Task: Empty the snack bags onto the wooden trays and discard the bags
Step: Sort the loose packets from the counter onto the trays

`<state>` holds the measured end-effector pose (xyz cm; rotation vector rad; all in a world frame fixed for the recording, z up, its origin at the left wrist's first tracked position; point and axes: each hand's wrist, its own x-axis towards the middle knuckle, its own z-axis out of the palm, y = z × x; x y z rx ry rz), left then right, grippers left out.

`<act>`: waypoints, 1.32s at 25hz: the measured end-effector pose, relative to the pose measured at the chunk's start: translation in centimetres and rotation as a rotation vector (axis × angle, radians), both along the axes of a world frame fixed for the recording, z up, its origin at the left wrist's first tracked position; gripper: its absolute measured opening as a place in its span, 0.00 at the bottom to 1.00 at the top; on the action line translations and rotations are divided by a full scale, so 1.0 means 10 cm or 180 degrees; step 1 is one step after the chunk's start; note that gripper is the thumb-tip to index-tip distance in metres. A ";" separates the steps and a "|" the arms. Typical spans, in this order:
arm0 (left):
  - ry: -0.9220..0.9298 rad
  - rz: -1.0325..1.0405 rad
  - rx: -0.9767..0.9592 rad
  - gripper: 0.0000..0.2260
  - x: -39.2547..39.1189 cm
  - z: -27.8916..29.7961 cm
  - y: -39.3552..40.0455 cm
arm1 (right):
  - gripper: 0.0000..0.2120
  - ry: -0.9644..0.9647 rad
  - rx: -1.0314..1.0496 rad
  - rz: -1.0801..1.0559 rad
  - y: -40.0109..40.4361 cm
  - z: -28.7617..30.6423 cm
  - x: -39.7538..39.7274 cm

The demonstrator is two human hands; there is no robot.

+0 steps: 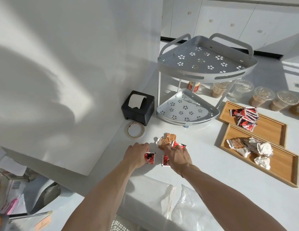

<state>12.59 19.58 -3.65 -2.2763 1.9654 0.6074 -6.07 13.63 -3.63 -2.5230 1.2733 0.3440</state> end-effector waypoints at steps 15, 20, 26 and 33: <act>-0.0094 -0.0514 0.0227 0.11 -0.42 0.26 -0.25 | 0.14 0.0044 0.0430 -0.0847 -0.11 0.29 -0.87; -0.0124 -0.0843 0.0218 0.12 -0.83 0.36 -0.55 | 0.15 -0.0142 0.0504 -0.1443 -0.12 0.36 -1.40; 0.0112 -0.0695 0.0210 0.20 -1.09 0.29 -0.77 | 0.16 -0.0179 0.0549 -0.1910 -0.06 0.33 -1.78; -0.0412 -0.0810 0.0186 0.12 -1.31 0.24 -0.89 | 0.17 -0.0111 0.0575 -0.2119 0.04 0.22 -1.93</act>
